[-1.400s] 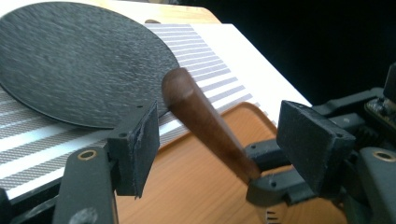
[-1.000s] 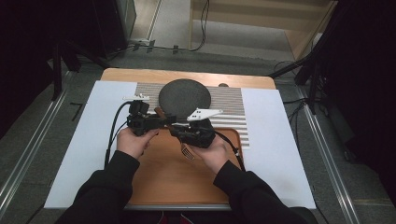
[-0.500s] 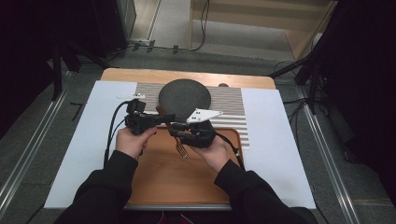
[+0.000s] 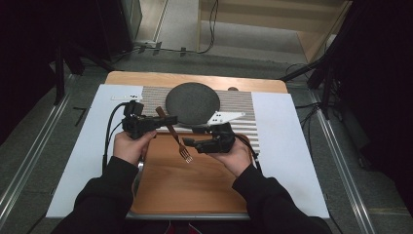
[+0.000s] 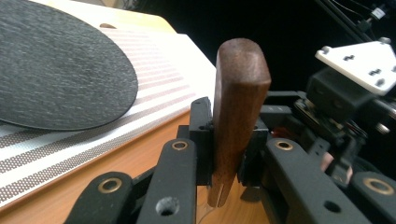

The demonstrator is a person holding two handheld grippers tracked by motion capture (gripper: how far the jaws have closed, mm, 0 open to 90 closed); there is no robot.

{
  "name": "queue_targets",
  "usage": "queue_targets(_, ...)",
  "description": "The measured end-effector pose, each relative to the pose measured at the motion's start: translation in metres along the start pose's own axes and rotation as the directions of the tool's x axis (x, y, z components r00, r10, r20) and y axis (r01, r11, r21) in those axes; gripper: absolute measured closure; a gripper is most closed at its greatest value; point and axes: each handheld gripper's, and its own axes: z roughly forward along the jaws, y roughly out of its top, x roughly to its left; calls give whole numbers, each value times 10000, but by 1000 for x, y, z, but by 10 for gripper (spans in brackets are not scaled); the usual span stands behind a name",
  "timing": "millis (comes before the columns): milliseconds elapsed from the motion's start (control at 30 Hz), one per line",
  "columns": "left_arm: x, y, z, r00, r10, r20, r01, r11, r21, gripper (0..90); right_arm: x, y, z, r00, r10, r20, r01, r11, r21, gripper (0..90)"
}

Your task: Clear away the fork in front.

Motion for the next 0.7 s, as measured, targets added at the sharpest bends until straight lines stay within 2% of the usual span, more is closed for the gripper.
queue_targets(100, -1, -2, -1, 10000, 18, 46, -19, 9998, 172, 803, -7, -4, -6, 9989, 383, -268, -381, 9992, 84, 314)
queue_targets(200, -2, -3, -2, 9999, -45, 124, 41, 9995, 313, 804, -11, -8, -12, 9978, 539, -379, -529, 9983, 259, 303)
queue_targets(333, -5, -6, -1, 9997, -1, 251, -15, 9979, 652, 804, -13, -11, -18, 9979, 584, -274, -571, 9974, 446, 303)
queue_targets(467, -8, -9, -2, 9993, 4, 373, -37, 9961, 879, 804, -14, -15, -23, 9981, 587, -205, -578, 9975, 396, 302)
queue_targets(567, -8, -11, -4, 9989, -88, 470, 42, 9953, 968, 804, -15, -18, -27, 9987, 482, 157, -490, 9974, 521, 306)
queue_targets(700, -7, -15, -6, 9971, -268, 715, 188, 9937, 1104, 804, -18, -23, -32, 9982, 552, 244, -566, 9966, 599, 304)
